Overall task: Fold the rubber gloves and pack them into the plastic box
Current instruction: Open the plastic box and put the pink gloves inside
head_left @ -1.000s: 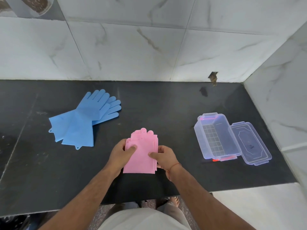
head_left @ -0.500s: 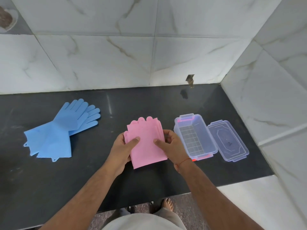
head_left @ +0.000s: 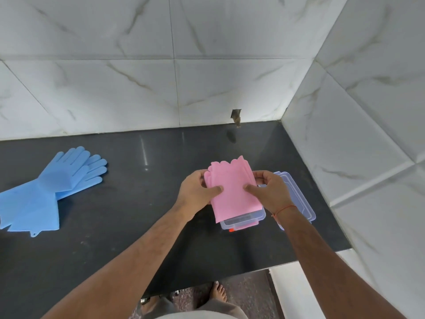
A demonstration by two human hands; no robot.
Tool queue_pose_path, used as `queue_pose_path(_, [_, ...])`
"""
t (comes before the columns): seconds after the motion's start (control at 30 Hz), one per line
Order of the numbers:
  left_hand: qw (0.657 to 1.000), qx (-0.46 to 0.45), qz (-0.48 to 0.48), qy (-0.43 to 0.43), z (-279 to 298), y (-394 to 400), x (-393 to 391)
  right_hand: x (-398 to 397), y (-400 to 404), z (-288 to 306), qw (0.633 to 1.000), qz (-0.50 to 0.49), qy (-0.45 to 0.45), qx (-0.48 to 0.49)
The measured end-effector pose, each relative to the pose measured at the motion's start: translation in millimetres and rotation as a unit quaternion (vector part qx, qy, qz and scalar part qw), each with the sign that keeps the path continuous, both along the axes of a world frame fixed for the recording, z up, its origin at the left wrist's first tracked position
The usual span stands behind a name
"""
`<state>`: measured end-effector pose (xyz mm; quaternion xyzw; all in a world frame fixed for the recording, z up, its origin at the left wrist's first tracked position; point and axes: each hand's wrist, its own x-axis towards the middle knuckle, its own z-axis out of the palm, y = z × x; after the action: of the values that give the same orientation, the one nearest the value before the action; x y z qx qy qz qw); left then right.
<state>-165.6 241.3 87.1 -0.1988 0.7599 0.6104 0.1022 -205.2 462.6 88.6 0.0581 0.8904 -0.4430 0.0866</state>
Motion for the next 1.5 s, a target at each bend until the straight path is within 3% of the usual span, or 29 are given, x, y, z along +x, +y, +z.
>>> queue_pose_path(0.1, [0.989,-0.141,-0.050,0.018,-1.6,12.9,-9.0,-4.4,13.3,-8.8,0.999,0.013,0.007,0.041])
queue_pose_path(0.27, [0.969,-0.234,-0.084,0.012,-4.1,26.3,-12.9,-8.2,20.1,-20.3,0.994,0.050,0.003,0.101])
queue_pose_path(0.47, [0.955,-0.278,-0.101,-0.004,-2.1,35.4,-14.1,-11.8,15.1,-23.9,0.974,0.108,0.008,0.199])
queue_pose_path(0.8, [0.920,-0.374,-0.116,0.009,-15.1,37.1,-15.1,-6.9,0.1,-30.7,0.909,0.168,0.085,0.372])
queue_pose_path(1.0, [0.925,-0.370,-0.084,0.004,-33.1,38.7,-18.2,-3.7,-2.2,-42.7,0.869,0.185,0.113,0.445])
queue_pose_path(1.27, [0.904,-0.413,-0.107,-0.020,-49.4,45.1,-25.9,3.6,0.3,-48.1,0.875,0.189,0.149,0.420])
queue_pose_path(1.4, [0.839,-0.497,-0.191,0.111,-43.7,48.4,-22.0,2.1,0.8,-42.0,0.904,0.247,0.187,0.294])
queue_pose_path(1.5, [0.789,-0.518,-0.307,0.120,-33.4,53.1,-19.0,-4.3,-0.2,-33.3,0.908,0.330,0.094,0.239])
